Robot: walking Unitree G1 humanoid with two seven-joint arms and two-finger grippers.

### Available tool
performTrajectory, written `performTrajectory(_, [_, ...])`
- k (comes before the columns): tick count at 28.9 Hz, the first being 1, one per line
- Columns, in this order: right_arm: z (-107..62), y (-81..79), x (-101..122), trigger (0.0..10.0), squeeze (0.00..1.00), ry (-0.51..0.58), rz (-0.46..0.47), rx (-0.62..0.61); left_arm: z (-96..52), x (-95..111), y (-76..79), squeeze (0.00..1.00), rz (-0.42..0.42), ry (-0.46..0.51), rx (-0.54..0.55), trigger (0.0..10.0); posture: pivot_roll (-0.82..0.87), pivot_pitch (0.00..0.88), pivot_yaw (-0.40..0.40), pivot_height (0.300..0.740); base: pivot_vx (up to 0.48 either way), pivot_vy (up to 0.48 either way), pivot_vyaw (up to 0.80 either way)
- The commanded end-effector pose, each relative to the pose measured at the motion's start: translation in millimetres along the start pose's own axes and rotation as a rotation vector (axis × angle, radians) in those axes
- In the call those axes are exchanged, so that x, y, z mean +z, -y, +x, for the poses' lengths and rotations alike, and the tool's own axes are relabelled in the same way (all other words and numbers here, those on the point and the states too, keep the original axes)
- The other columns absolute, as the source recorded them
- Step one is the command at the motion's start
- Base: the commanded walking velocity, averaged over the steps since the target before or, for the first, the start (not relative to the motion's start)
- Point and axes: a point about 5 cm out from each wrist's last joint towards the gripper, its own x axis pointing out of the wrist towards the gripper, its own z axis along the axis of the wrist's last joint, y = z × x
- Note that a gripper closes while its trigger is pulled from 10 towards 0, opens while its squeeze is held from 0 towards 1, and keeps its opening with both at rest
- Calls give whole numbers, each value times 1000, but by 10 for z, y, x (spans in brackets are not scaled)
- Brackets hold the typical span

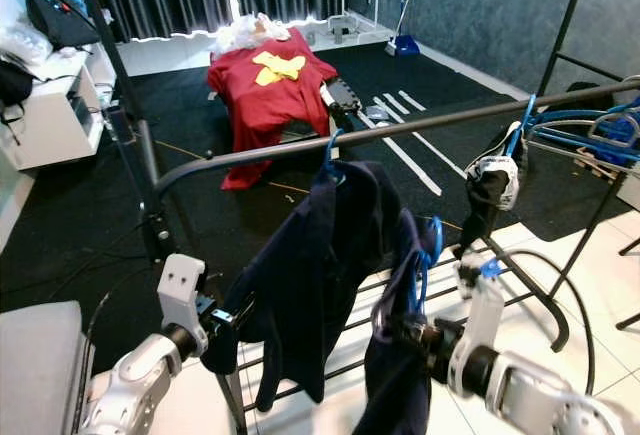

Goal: Hang hanger

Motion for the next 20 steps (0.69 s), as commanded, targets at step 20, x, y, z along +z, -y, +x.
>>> performTrajectory(20, [-33, 440, 1298, 10000, 0, 395, -127, -338, -10, 49, -48, 0, 37, -7, 0, 10000, -98, 10, 27, 740, 0, 0, 0])
